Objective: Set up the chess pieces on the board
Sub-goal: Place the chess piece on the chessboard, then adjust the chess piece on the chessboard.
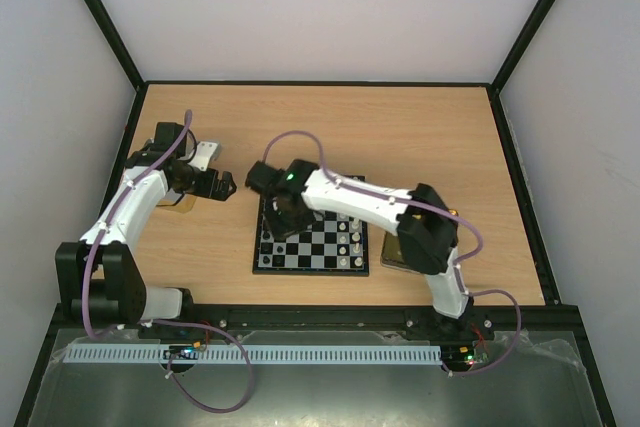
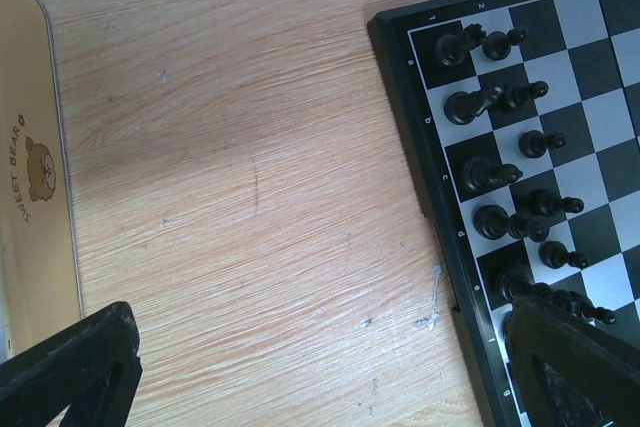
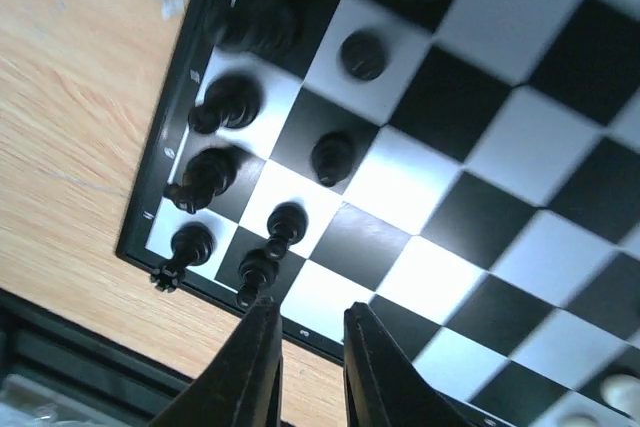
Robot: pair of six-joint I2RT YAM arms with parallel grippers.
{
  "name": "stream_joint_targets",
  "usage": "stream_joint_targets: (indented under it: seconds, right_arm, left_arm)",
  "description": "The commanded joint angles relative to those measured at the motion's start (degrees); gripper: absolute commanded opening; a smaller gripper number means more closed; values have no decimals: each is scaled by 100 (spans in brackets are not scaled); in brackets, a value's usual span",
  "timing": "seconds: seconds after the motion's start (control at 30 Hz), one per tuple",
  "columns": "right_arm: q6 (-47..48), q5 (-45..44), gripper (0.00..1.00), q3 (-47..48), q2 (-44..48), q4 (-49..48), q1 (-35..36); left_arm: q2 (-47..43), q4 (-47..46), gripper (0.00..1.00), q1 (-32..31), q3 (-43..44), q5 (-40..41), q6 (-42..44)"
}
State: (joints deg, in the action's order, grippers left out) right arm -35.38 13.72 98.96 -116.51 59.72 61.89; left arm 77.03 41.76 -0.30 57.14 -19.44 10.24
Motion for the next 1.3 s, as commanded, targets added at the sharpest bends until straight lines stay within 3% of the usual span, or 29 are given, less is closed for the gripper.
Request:
stream_joint_targets:
  seconds: [0.0, 1.27]
  right_arm:
    - [-50, 78, 18, 189, 734, 358, -429]
    - [-54, 737, 17, -469, -280, -536, -550]
  left_arm:
    - [135, 122, 99, 47, -2, -49, -4]
    - [23, 58, 99, 49, -48, 15, -31]
